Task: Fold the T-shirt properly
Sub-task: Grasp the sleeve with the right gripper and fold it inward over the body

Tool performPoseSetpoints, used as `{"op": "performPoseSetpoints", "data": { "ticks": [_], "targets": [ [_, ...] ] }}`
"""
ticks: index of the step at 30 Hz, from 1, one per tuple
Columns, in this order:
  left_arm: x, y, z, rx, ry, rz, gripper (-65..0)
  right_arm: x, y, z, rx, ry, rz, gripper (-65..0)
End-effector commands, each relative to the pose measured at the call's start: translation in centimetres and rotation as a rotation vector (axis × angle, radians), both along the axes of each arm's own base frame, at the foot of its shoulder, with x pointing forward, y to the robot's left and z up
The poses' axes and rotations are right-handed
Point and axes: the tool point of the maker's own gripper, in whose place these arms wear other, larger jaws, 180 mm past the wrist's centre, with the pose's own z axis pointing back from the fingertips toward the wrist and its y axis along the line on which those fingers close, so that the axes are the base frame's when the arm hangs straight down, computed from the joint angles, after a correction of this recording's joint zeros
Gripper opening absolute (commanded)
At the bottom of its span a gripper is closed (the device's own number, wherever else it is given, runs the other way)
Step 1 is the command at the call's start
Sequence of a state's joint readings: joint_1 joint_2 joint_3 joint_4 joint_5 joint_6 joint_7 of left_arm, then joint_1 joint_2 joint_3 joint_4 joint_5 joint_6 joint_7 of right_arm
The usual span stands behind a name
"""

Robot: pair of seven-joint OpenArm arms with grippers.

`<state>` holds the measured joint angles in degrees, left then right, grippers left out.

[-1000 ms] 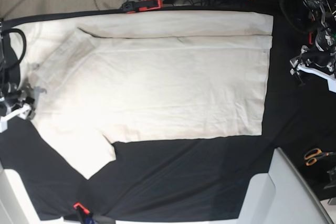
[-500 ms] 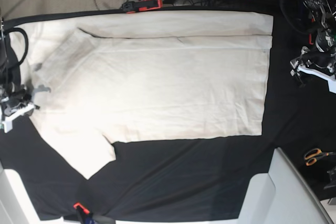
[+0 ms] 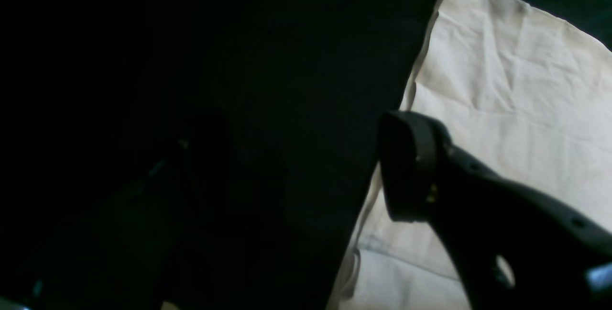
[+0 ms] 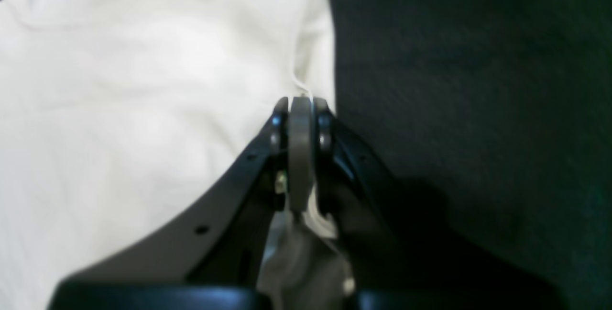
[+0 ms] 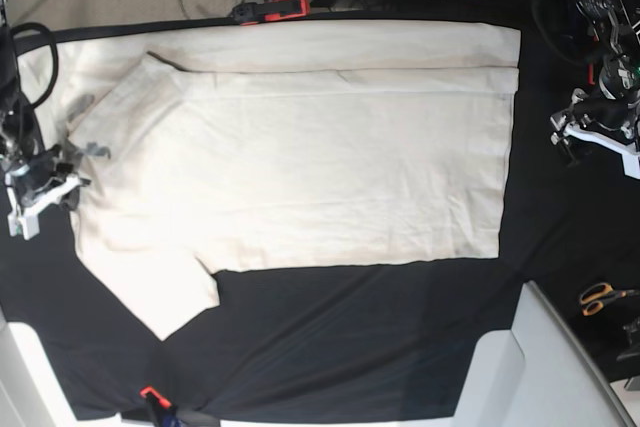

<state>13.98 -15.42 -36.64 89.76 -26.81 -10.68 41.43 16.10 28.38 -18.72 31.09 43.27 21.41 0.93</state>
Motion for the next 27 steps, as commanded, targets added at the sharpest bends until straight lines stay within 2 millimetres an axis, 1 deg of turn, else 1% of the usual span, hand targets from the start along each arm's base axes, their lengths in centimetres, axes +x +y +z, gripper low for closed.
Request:
{"op": "performPoseSetpoints", "data": {
  "ticks": [1, 4, 7, 10, 15, 21, 24, 27],
  "targets": [
    [0.7, 0.6, 1.4, 0.028, -0.039, -0.005, -19.3, 1.2, -1.0, 1.7, -0.013, -0.055, -0.003, -65.0],
    [0.8, 0.6, 1.4, 0.028, -0.039, -0.007, -19.3, 0.9, -0.1, 1.9, -0.013, -0.070, 0.024, -65.0],
    [0.7, 0.6, 1.3, 0.028, -0.037, -0.007, -19.3, 0.9, -0.3, 3.3, -0.011, -0.131, 0.022, -65.0],
    [0.5, 0.6, 1.2, 0.028, -0.033, -0.007, -19.3, 1.0, -1.2, 4.7, 0.005, -0.182, -0.017, -65.0],
    [0.5, 0.6, 1.2, 0.028, -0.033, -0.007, -19.3, -0.1, -1.4, 5.3, 0.014, -0.181, -0.024, -65.0],
    [0.7, 0.5, 1.3, 0.025, -0.038, -0.006, -19.3, -1.3, -0.2, 6.6, 0.036, -0.175, 0.009, -65.0],
    [0.7, 0.5, 1.3, 0.025, -0.038, -0.006, -19.3, -2.0, -0.1, 7.6, 0.036, -0.168, 0.018, -65.0],
    [0.6, 0.6, 1.0, 0.022, -0.032, -0.003, -19.3, -2.5, 0.5, 8.4, 0.047, -0.160, 0.030, -65.0]
  ]
}}
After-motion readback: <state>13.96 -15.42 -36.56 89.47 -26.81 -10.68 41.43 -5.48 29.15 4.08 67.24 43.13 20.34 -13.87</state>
